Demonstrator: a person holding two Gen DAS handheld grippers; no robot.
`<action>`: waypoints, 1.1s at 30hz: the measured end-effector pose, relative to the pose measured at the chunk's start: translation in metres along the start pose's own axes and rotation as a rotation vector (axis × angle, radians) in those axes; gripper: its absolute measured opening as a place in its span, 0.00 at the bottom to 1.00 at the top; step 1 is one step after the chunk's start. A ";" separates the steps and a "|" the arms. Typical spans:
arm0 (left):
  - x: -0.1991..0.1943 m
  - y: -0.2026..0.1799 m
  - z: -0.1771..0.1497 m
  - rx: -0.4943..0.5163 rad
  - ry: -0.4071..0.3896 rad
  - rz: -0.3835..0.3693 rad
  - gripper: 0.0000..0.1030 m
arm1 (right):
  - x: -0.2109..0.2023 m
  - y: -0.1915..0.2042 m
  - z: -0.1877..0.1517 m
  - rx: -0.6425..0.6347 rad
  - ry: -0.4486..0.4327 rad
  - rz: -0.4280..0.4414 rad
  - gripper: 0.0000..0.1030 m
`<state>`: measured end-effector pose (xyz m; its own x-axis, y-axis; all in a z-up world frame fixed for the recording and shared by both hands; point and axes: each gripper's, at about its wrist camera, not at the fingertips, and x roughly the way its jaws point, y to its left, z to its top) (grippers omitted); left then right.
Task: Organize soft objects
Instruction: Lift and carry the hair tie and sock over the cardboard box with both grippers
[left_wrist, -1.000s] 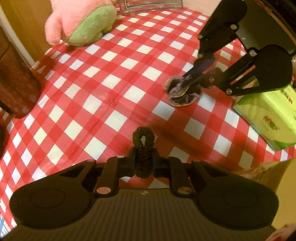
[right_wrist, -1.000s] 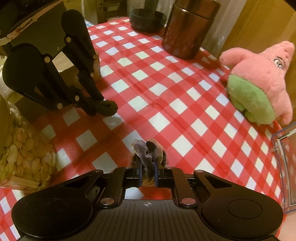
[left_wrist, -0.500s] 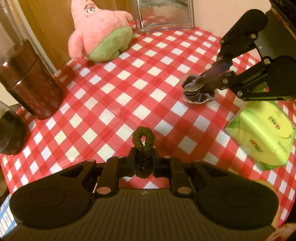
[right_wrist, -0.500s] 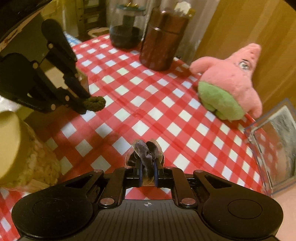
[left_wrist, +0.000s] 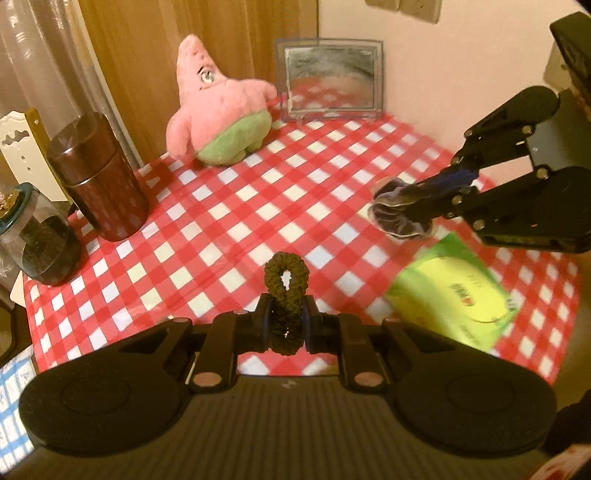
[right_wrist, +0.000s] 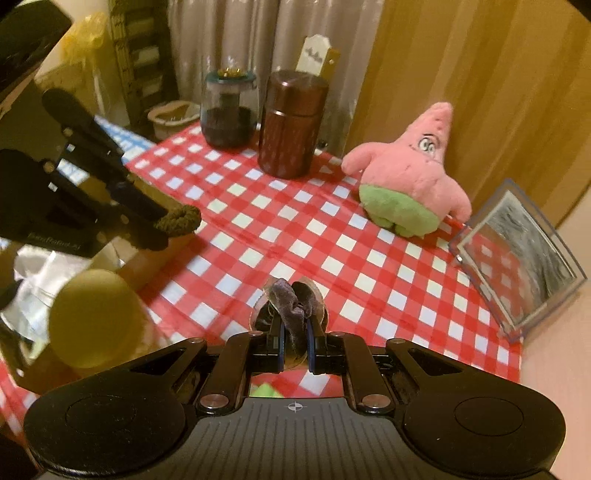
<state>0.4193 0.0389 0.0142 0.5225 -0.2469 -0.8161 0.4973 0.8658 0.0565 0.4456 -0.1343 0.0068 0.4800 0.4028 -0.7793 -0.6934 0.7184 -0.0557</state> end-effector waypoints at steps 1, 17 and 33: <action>-0.005 -0.006 -0.002 -0.003 -0.007 0.000 0.15 | -0.007 0.002 -0.002 0.014 -0.008 -0.001 0.11; -0.099 -0.076 -0.075 -0.226 -0.177 -0.003 0.15 | -0.109 0.048 -0.076 0.250 -0.159 0.017 0.11; -0.149 -0.107 -0.164 -0.394 -0.219 0.112 0.15 | -0.154 0.111 -0.116 0.422 -0.259 0.071 0.11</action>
<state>0.1747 0.0545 0.0356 0.7131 -0.1919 -0.6743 0.1503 0.9813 -0.1203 0.2320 -0.1824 0.0481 0.5946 0.5482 -0.5882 -0.4772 0.8294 0.2905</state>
